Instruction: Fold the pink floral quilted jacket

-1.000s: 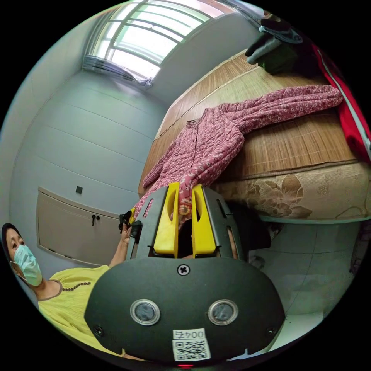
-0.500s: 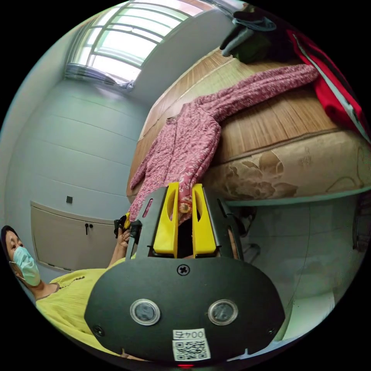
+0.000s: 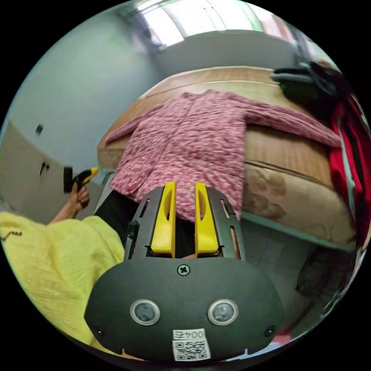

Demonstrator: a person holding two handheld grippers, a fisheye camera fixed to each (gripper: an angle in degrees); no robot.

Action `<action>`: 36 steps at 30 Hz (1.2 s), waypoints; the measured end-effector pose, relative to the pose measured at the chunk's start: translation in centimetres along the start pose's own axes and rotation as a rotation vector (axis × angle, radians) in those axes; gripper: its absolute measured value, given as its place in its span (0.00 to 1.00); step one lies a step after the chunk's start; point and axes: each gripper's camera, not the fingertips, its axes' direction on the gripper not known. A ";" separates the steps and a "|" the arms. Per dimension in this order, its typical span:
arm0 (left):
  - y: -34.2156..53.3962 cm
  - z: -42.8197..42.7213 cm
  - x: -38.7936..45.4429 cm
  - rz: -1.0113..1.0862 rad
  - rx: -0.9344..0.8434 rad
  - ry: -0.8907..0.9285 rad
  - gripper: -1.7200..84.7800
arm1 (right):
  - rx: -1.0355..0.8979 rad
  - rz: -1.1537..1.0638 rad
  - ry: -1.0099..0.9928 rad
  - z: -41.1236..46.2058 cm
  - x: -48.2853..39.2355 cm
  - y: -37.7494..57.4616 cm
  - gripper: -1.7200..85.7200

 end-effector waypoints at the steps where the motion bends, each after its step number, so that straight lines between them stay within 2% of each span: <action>1: -1.0 3.1 3.2 0.097 -0.092 -0.020 0.07 | -0.032 -0.077 -0.007 1.7 -2.3 -0.8 0.12; 5: -1.7 12.3 12.5 0.384 -0.306 -0.136 0.11 | -0.097 -0.260 -0.015 5.3 -8.1 -2.4 0.12; 8: -1.2 16.7 15.8 0.503 -0.401 -0.249 0.14 | -0.132 -0.351 0.019 6.5 -10.4 -2.7 0.13; 17: 0.1 22.4 19.5 0.629 -0.584 -0.408 0.17 | -0.257 -0.510 0.142 9.1 -13.3 -3.0 0.15; 19: 0.3 23.2 19.6 0.626 -0.602 -0.439 0.16 | -0.265 -0.521 0.166 9.4 -13.6 -3.0 0.13; 22: 0.0 23.4 19.7 0.570 -0.589 -0.445 0.14 | -0.227 -0.488 0.163 8.6 -13.6 -3.4 0.04; 27: -1.0 22.2 19.2 0.473 -0.541 -0.334 0.09 | -0.197 -0.414 0.099 7.4 -13.7 -3.9 0.03; 33: -0.4 21.6 18.9 0.488 -0.523 -0.305 0.09 | -0.185 -0.504 0.105 7.5 -16.2 -2.7 0.16; 36: -0.2 21.5 18.0 0.469 -0.525 -0.296 0.10 | -0.242 -0.643 0.185 9.1 -18.6 -2.2 0.20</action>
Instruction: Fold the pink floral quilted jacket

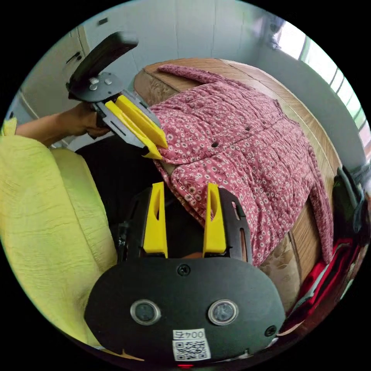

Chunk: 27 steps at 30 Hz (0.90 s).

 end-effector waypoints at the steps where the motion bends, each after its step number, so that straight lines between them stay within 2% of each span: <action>1: 0.2 0.0 -0.5 -0.017 0.010 0.025 0.11 | -0.025 -0.075 0.044 0.4 -1.2 -0.6 0.20; 6: 0.9 -0.4 -2.6 -0.067 0.040 0.094 0.11 | -0.114 -0.273 0.239 2.4 -4.3 -2.0 0.17; 9: 1.3 -0.9 -3.4 -0.080 0.050 0.101 0.10 | -0.080 -0.307 0.270 1.6 -4.0 -1.8 0.09; 12: 1.7 -2.5 -4.1 -0.099 0.104 0.123 0.09 | -0.016 -0.224 0.203 -0.7 -2.3 -1.5 0.07; 16: 1.2 -4.3 -5.6 -0.126 0.173 0.140 0.06 | -0.101 -0.218 0.122 1.4 -2.0 -0.9 0.07; 21: -3.4 -3.9 -7.8 -0.118 0.169 0.078 0.05 | -0.088 -0.160 0.084 1.0 -0.8 -0.4 0.09; 27: -10.2 -0.6 -11.1 -0.140 0.129 -0.024 0.05 | 0.026 0.049 -0.028 -1.7 4.4 2.4 0.11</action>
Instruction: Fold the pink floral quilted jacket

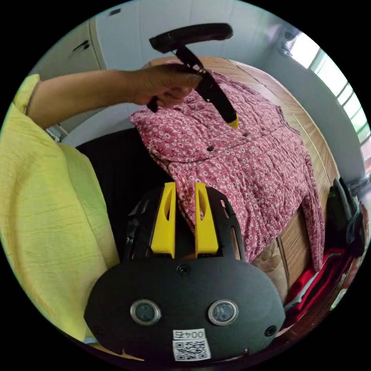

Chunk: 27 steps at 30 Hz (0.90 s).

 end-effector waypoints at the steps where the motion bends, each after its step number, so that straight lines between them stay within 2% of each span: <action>1: -0.7 1.1 -0.3 0.000 -0.017 -0.025 0.05 | 0.034 0.058 -0.023 -0.6 1.3 0.7 0.11; 5: -1.4 4.5 -0.8 -0.001 -0.066 -0.046 0.05 | 0.163 0.245 -0.133 -1.9 6.0 3.3 0.09; 9: -0.9 5.7 -0.6 0.012 -0.060 -0.073 0.04 | 0.222 0.351 -0.090 -1.2 9.7 3.5 0.03; 14: -0.2 6.0 -1.2 -0.001 -0.027 -0.059 0.04 | 0.196 0.392 -0.170 2.4 15.9 -2.8 0.01; 20: 0.2 6.4 -1.0 0.010 -0.017 -0.079 0.04 | 0.091 0.334 -0.146 7.7 17.6 -9.5 0.01; 23: 0.3 6.7 -1.0 0.015 -0.020 -0.081 0.04 | -0.023 0.339 -0.078 10.8 17.7 -10.2 0.01; 27: 0.3 6.9 -0.9 0.019 -0.021 -0.091 0.04 | 0.039 0.396 -0.091 8.9 17.9 -9.2 0.01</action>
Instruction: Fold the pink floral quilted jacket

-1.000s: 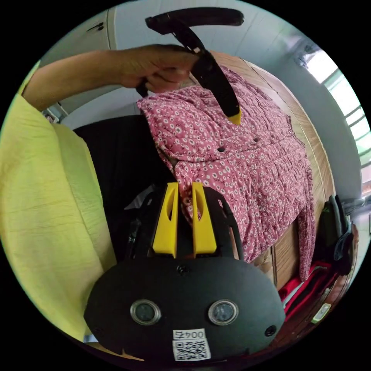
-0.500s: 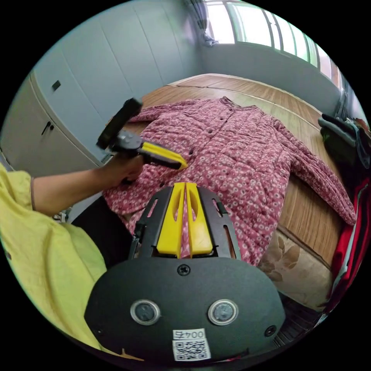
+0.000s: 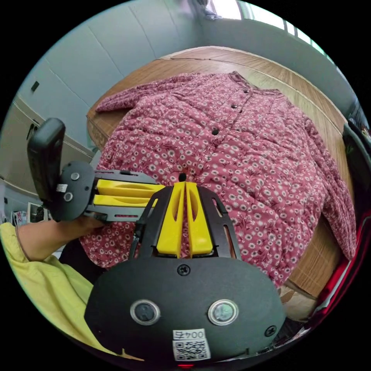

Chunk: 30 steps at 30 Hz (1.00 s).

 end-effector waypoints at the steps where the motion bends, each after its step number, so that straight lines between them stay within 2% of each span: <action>1: 0.0 0.1 0.0 0.001 0.001 -0.002 0.04 | 0.031 0.013 0.055 -0.9 -0.2 0.5 0.01; 3: 0.0 0.2 0.1 0.002 -0.002 -0.012 0.04 | 0.020 0.062 0.180 -0.9 0.1 0.9 0.01; 5: -0.2 0.5 0.1 -0.002 -0.010 -0.023 0.04 | -0.082 0.128 0.302 1.4 1.4 1.2 0.01; 11: -0.4 1.0 -0.5 -0.017 -0.025 0.013 0.03 | 0.011 0.081 0.291 3.1 1.4 3.4 0.01; 14: -0.5 1.3 -1.0 -0.029 -0.027 0.043 0.03 | 0.005 -0.021 0.354 3.7 0.5 3.7 0.01; 18: -0.6 1.5 -0.9 -0.028 -0.030 0.041 0.03 | -0.031 -0.036 0.370 3.6 0.5 3.8 0.02; 25: -0.7 2.0 -0.4 -0.014 -0.030 0.007 0.03 | 0.092 0.124 0.219 2.4 4.0 6.8 0.07; 30: -0.6 2.2 -1.0 -0.030 -0.024 0.039 0.03 | 0.431 0.415 -0.007 -5.9 13.5 13.4 0.16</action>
